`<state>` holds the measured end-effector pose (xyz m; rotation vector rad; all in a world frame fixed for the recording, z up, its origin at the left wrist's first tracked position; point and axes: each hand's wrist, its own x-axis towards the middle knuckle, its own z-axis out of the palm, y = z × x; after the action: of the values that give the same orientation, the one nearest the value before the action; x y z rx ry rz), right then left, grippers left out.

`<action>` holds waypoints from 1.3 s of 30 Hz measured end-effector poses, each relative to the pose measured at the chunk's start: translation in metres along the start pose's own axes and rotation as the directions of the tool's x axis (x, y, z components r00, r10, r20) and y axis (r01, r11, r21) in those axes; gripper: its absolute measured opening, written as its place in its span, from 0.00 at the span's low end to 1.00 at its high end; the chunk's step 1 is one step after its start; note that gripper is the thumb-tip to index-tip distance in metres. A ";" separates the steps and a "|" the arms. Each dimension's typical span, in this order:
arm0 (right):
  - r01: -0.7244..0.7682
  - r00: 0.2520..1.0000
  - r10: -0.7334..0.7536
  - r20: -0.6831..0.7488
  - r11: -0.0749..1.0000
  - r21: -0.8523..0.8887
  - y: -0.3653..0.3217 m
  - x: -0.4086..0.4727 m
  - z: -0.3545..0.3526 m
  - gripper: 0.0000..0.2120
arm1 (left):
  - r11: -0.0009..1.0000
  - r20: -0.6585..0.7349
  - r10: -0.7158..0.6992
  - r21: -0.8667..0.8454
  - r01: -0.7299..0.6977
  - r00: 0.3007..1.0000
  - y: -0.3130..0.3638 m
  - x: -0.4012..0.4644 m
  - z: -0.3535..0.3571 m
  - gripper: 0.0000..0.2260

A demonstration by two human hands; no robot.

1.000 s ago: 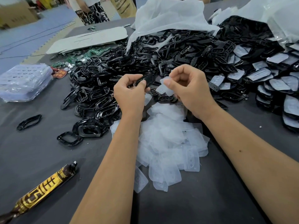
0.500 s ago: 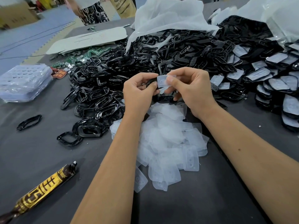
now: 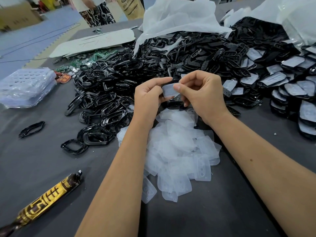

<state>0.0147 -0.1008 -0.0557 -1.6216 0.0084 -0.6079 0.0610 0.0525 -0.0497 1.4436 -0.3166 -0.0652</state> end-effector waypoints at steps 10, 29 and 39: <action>-0.002 0.991 -0.025 -0.128 0.979 -0.204 -0.003 -0.003 0.000 0.10 | 0.997 0.032 0.023 0.072 -0.026 0.999 -0.009 0.002 -0.002 0.13; -0.020 0.993 -0.012 -0.121 0.964 -0.265 -0.004 -0.001 0.001 0.09 | 0.994 0.020 0.054 0.092 -0.055 0.998 -0.011 0.004 -0.001 0.10; -0.031 0.991 -0.006 -0.132 0.961 -0.274 -0.006 -0.002 0.002 0.10 | 0.997 0.019 0.040 0.070 -0.041 0.999 -0.010 0.003 -0.001 0.08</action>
<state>0.0115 -0.0975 -0.0507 -1.8453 0.2089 -0.7280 0.0660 0.0514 -0.0594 1.5060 -0.3654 -0.0338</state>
